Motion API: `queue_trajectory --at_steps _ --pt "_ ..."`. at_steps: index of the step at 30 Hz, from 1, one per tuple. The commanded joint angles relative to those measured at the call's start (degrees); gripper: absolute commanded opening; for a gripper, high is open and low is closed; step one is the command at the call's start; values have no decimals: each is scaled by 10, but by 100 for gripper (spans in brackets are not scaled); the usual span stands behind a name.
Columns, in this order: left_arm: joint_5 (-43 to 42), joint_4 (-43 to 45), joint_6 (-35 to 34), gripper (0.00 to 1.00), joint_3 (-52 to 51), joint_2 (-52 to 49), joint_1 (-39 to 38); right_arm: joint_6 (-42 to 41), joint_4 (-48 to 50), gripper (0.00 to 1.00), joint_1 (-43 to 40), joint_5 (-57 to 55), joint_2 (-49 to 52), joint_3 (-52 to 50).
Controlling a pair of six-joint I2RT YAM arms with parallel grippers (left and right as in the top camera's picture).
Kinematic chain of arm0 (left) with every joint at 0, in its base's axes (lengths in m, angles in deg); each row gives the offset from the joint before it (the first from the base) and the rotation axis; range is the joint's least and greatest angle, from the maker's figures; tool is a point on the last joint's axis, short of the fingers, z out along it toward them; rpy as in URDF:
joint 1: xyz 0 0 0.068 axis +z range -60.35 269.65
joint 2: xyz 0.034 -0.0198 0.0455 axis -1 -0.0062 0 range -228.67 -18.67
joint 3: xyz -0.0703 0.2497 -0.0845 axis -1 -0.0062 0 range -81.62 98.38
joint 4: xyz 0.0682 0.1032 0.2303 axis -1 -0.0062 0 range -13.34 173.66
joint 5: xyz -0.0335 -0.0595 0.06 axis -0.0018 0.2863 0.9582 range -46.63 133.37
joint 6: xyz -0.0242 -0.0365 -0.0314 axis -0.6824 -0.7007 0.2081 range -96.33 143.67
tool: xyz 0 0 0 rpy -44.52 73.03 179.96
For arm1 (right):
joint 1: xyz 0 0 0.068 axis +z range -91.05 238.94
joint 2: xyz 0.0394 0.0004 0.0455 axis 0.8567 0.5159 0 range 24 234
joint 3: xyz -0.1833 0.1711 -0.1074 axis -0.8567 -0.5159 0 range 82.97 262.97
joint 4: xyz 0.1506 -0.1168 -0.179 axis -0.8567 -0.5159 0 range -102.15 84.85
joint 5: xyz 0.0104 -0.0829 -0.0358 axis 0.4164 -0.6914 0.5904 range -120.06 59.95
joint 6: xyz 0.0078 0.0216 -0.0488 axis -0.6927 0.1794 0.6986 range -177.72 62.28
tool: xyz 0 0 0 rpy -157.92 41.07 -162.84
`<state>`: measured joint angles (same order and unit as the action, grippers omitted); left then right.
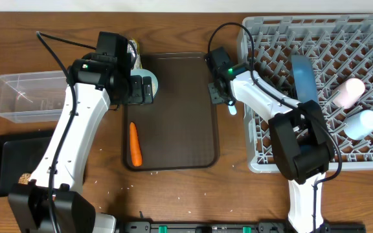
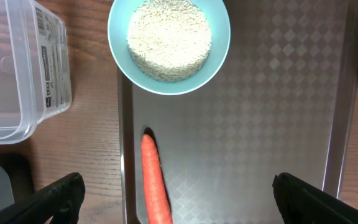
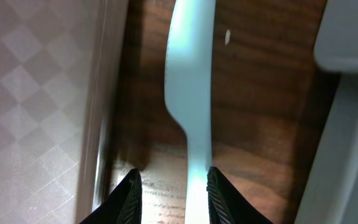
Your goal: Sort waste into correct bins and load items into the dishwasher rack
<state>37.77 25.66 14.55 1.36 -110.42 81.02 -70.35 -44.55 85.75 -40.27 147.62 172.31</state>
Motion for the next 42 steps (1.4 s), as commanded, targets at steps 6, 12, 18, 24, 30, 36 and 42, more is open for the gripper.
queue_trajectory --at_steps 6,12,18,24,30,36,42 --pt "7 0 5 98 -2 -3 3 22 68 32 -8 -13 24 0" --pt "7 0 5 98 -2 -3 3 42 104 45 -9 -26 51 0" --pt "7 0 5 98 -2 -3 3 42 137 45 -17 -33 69 0" --pt "7 0 5 98 -2 -3 3 42 172 25 -17 -7 69 0" --pt "7 0 5 98 -2 -3 3 41 170 13 -18 2 69 0" --pt "7 0 5 98 -2 -3 3 41 157 7 -18 2 69 0" --pt "7 0 5 98 -2 -3 3 41 132 4 -18 1 54 3"
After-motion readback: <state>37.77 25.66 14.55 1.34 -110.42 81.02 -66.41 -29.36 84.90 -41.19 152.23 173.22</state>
